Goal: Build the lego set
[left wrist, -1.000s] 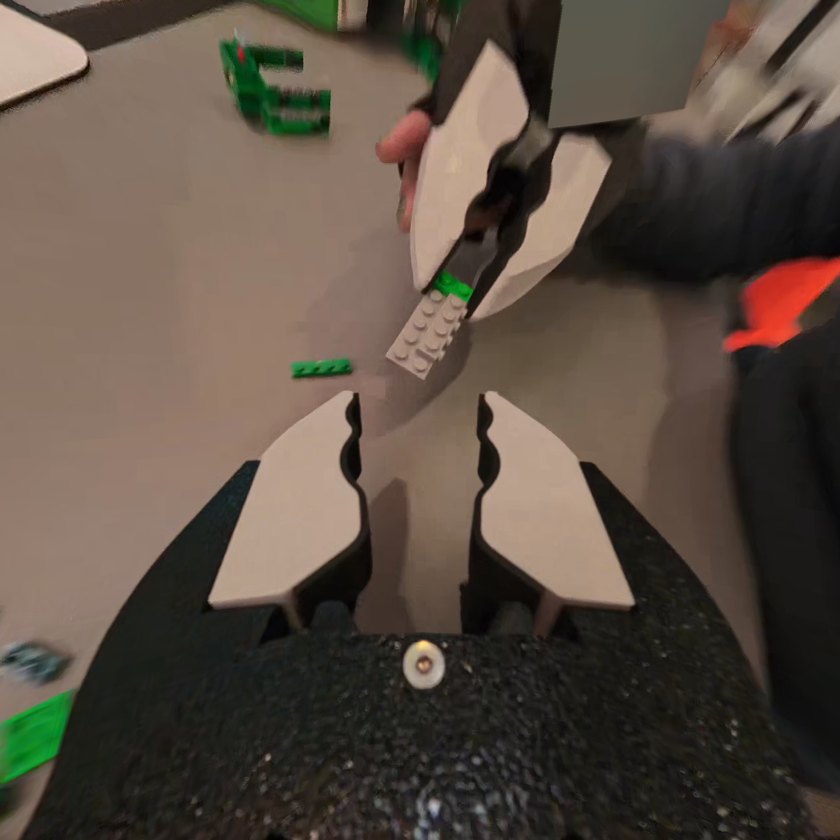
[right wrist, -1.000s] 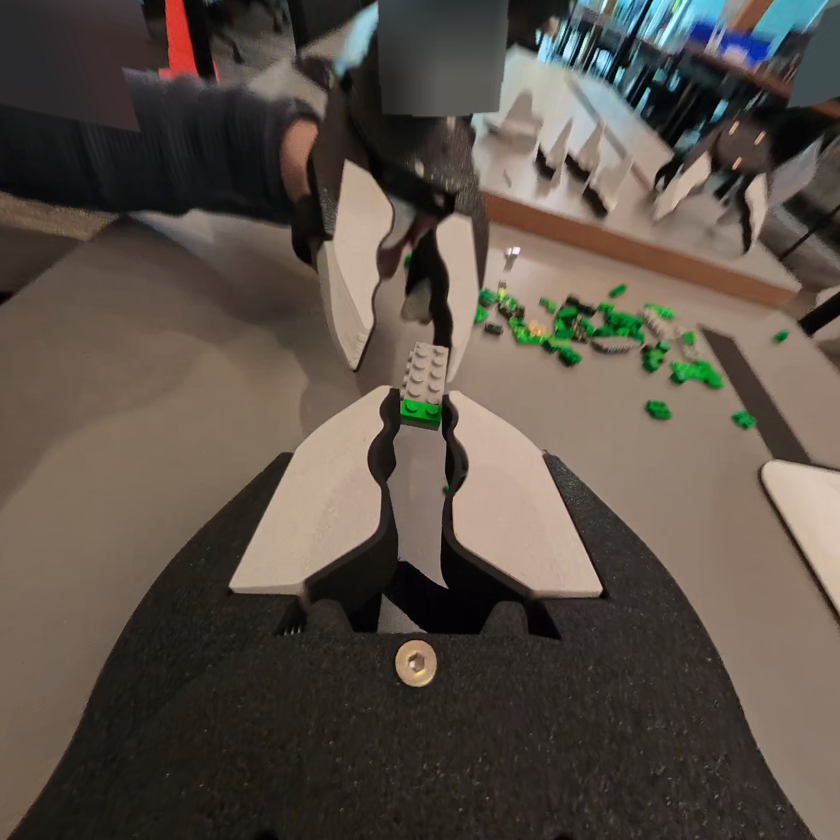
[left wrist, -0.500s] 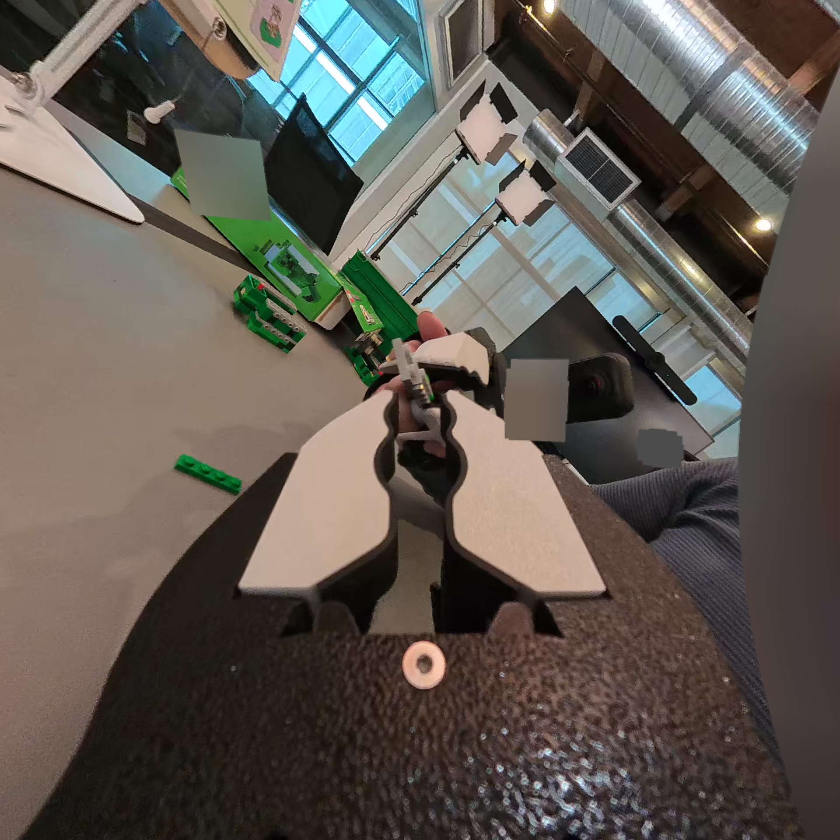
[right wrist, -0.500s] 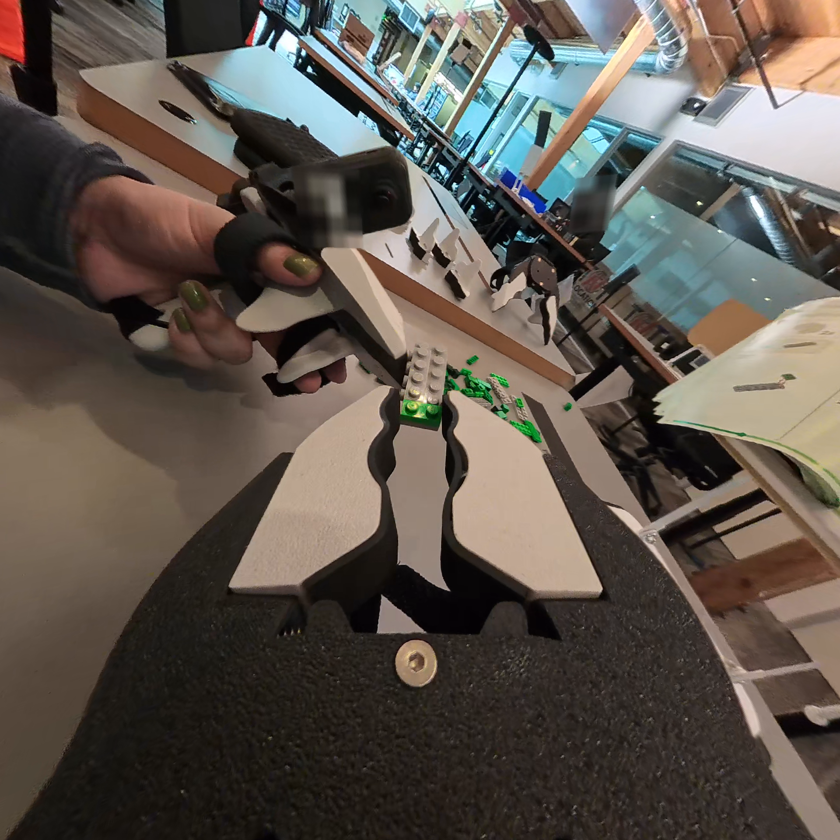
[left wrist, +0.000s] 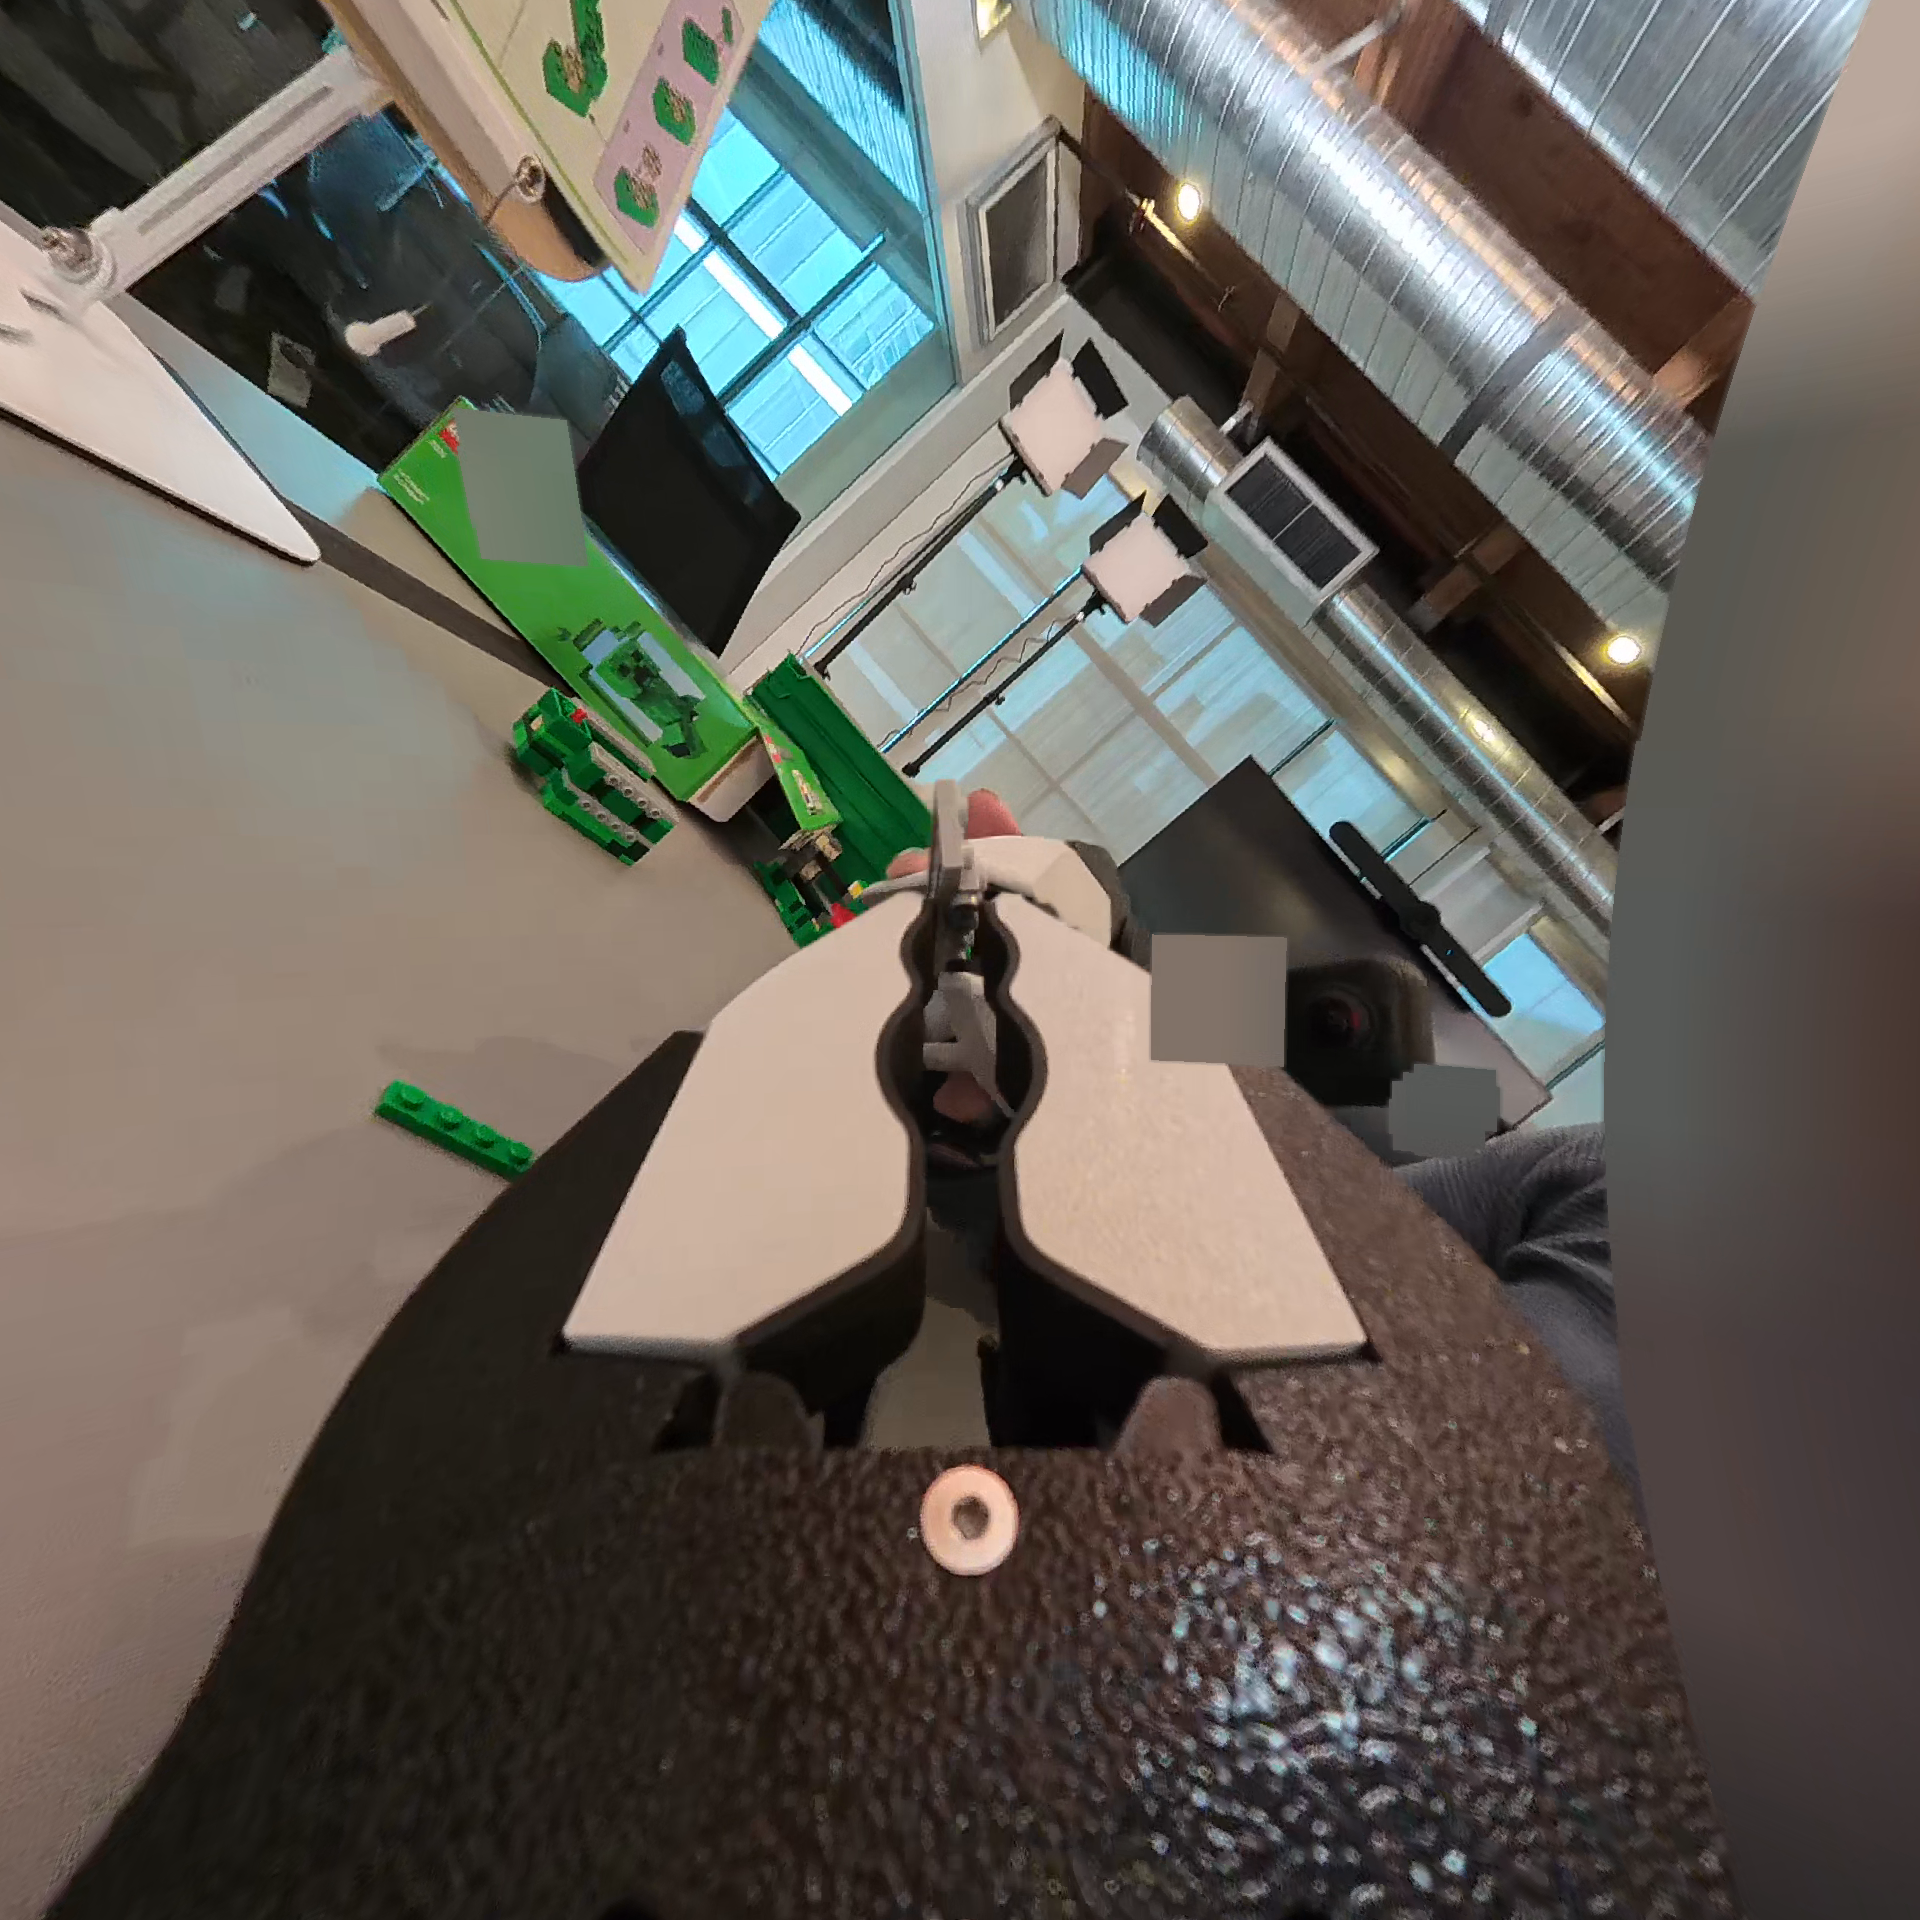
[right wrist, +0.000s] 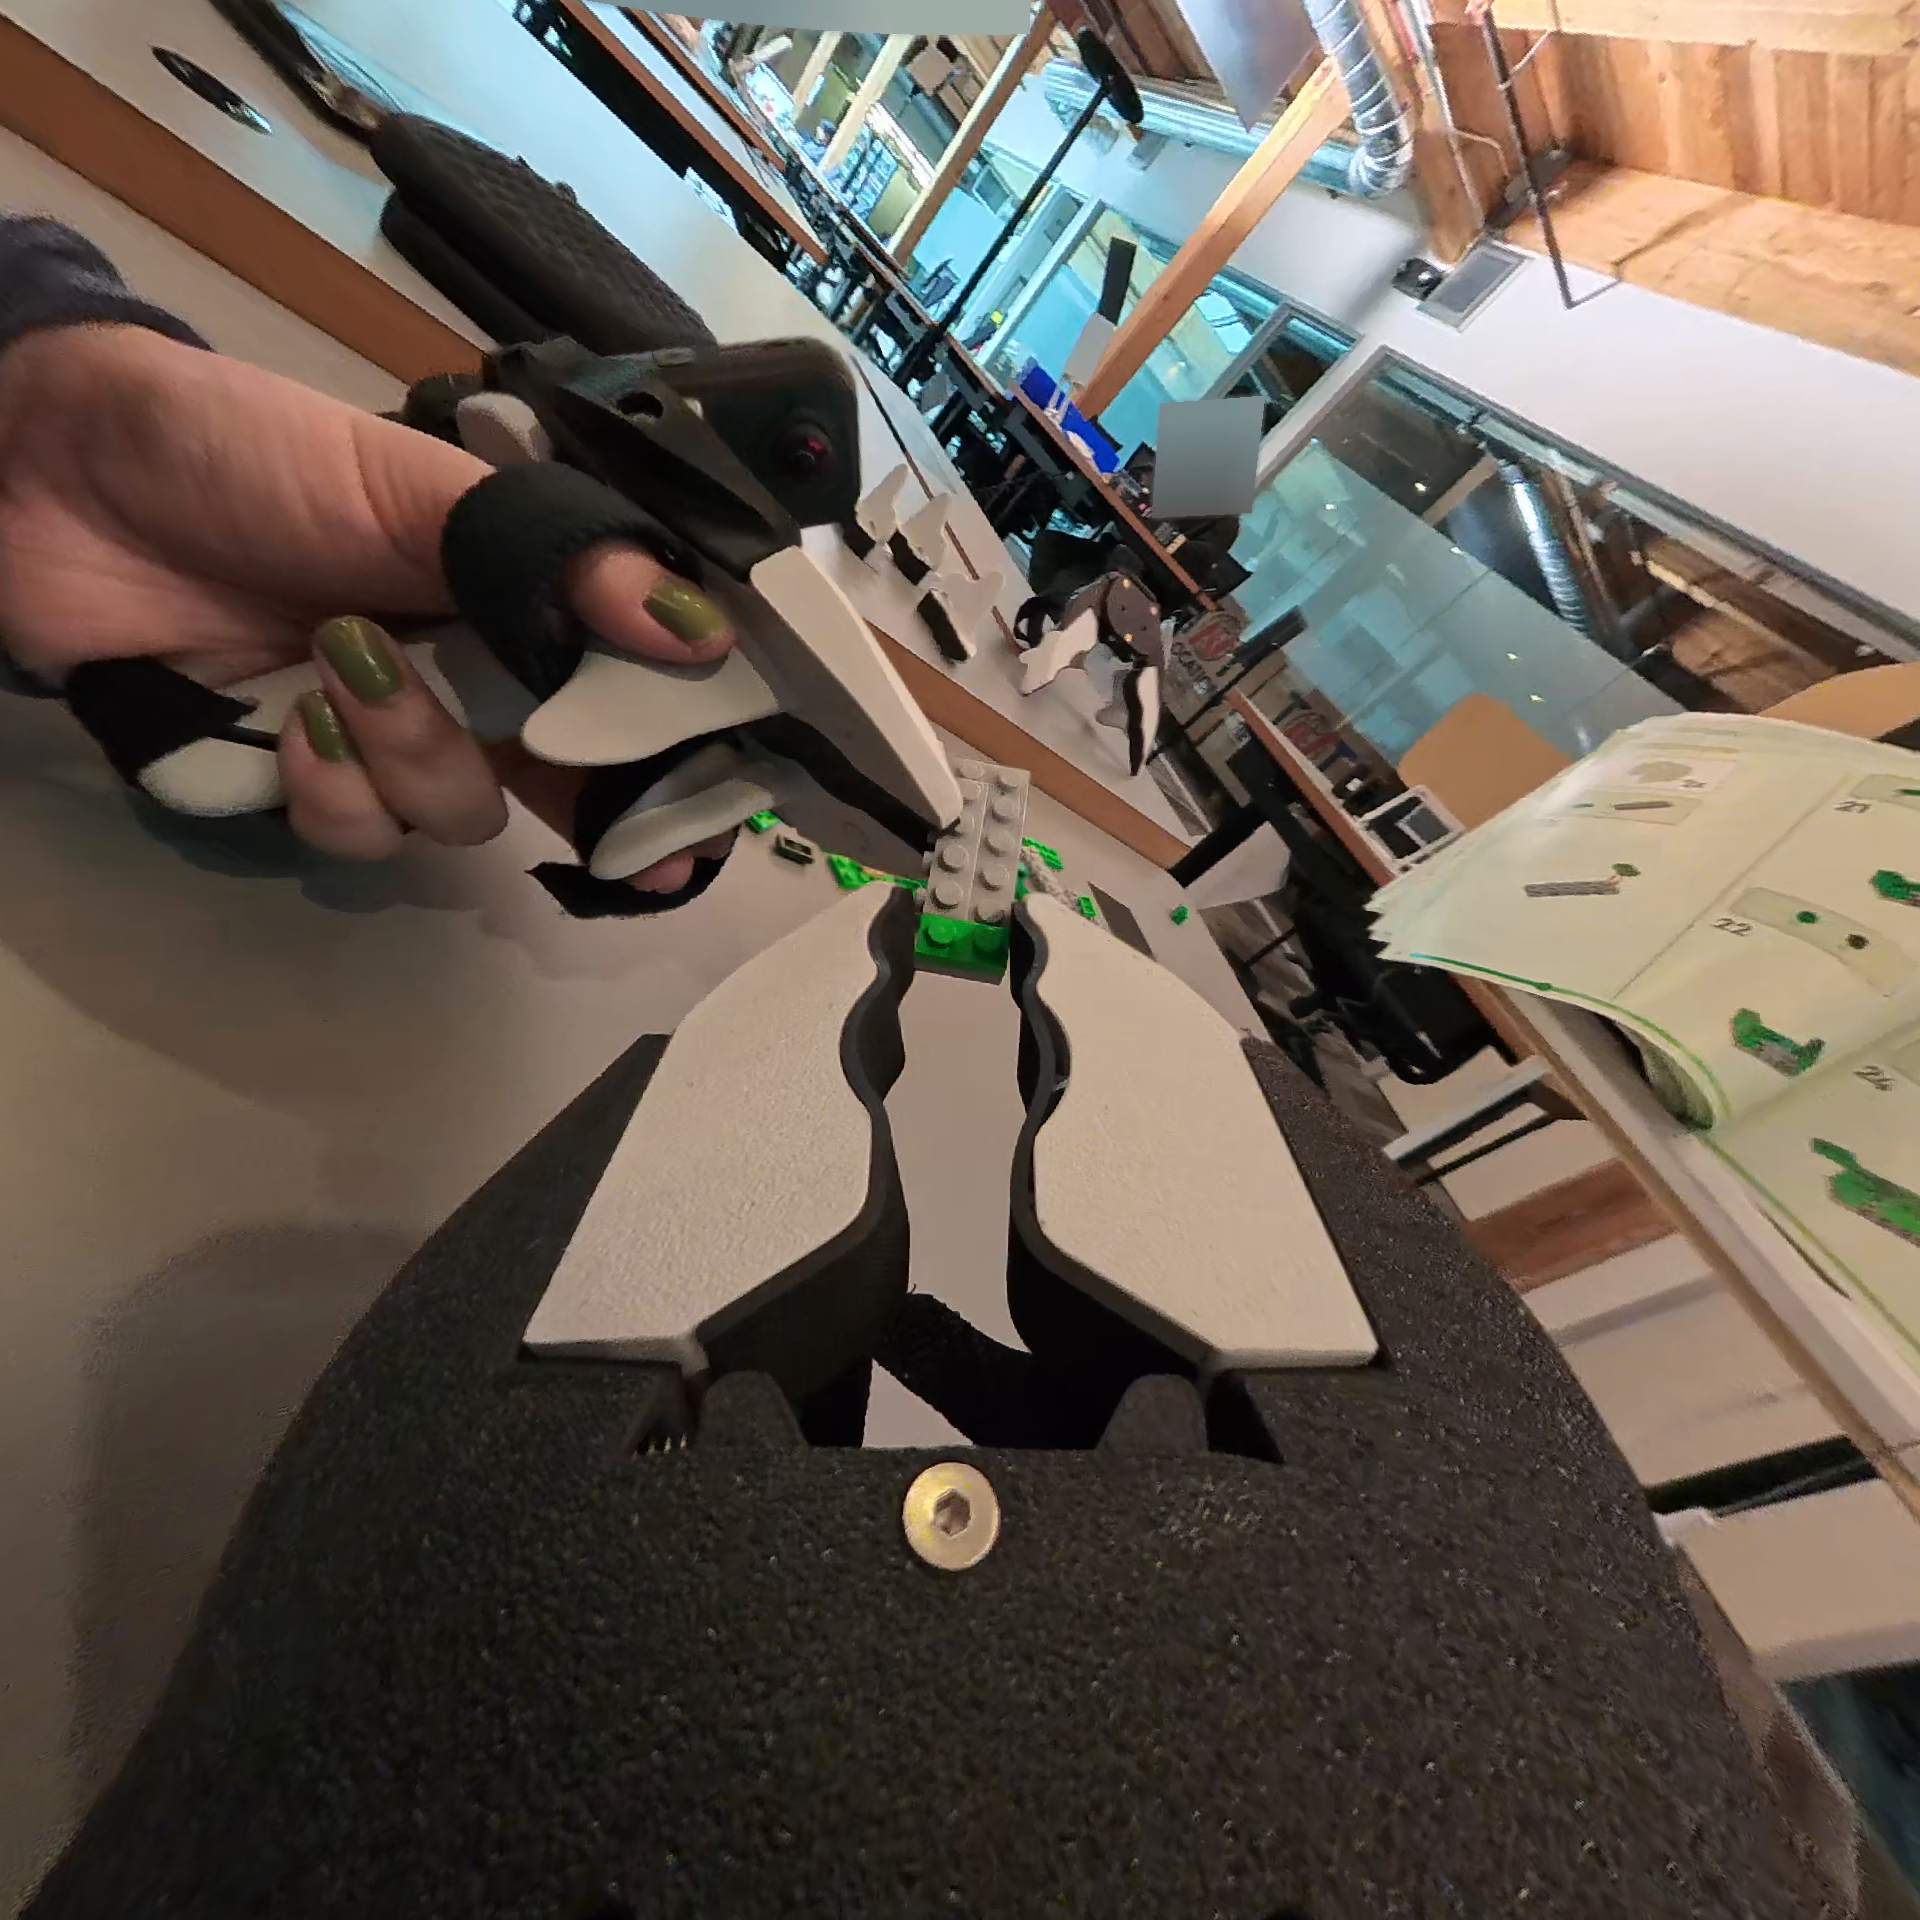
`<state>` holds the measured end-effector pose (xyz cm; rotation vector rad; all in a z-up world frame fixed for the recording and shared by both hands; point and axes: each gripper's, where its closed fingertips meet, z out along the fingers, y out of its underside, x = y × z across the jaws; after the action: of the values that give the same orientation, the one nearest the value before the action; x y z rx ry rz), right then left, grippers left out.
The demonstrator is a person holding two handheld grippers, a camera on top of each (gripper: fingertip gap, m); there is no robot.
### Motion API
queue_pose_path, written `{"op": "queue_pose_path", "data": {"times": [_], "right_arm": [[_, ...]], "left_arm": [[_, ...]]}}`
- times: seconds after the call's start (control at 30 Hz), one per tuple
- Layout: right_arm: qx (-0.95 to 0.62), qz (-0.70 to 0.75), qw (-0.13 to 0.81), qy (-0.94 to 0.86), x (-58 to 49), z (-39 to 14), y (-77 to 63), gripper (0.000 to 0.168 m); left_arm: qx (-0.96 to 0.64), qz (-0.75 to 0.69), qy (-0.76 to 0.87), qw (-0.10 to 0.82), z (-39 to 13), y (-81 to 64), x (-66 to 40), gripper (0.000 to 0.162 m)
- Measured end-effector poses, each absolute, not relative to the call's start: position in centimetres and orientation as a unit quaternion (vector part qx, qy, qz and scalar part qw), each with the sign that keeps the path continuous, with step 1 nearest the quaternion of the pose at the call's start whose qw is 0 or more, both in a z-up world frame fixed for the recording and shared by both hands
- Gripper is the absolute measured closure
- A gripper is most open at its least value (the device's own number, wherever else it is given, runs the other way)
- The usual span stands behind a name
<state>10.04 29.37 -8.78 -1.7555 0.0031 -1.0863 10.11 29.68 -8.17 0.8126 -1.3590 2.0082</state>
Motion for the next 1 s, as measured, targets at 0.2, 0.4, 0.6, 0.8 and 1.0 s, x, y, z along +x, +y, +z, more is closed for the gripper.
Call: {"op": "queue_pose_path", "data": {"times": [0.2, 0.4, 0.6, 0.8, 1.0], "right_arm": [[-0.726, -0.465, 0.506, 0.005, 10.1, -8.6, 29.5, 0.151], [-0.729, -0.457, 0.510, -0.002, 9.8, -8.8, 29.7, 0.151], [-0.810, -0.290, 0.509, 0.018, 10.3, -11.9, 28.4, 0.124], [-0.897, -0.107, 0.426, -0.055, 10.9, -16.9, 27.7, 0.128], [-0.928, -0.042, 0.348, -0.123, 12.1, -19.3, 28.2, 0.125]], "left_arm": [[0.303, 0.765, -0.493, 0.282, -7.9, 29.8, 10.2, 0.152], [0.312, 0.757, -0.495, 0.291, -8.1, 30.0, 10.3, 0.155], [0.310, 0.654, -0.596, 0.347, -10.1, 31.1, 10.1, 0.155], [0.277, 0.512, -0.707, 0.402, -13.2, 32.4, 9.3, 0.155], [0.250, 0.444, -0.717, 0.476, -15.2, 32.5, 8.7, 0.155]]}}
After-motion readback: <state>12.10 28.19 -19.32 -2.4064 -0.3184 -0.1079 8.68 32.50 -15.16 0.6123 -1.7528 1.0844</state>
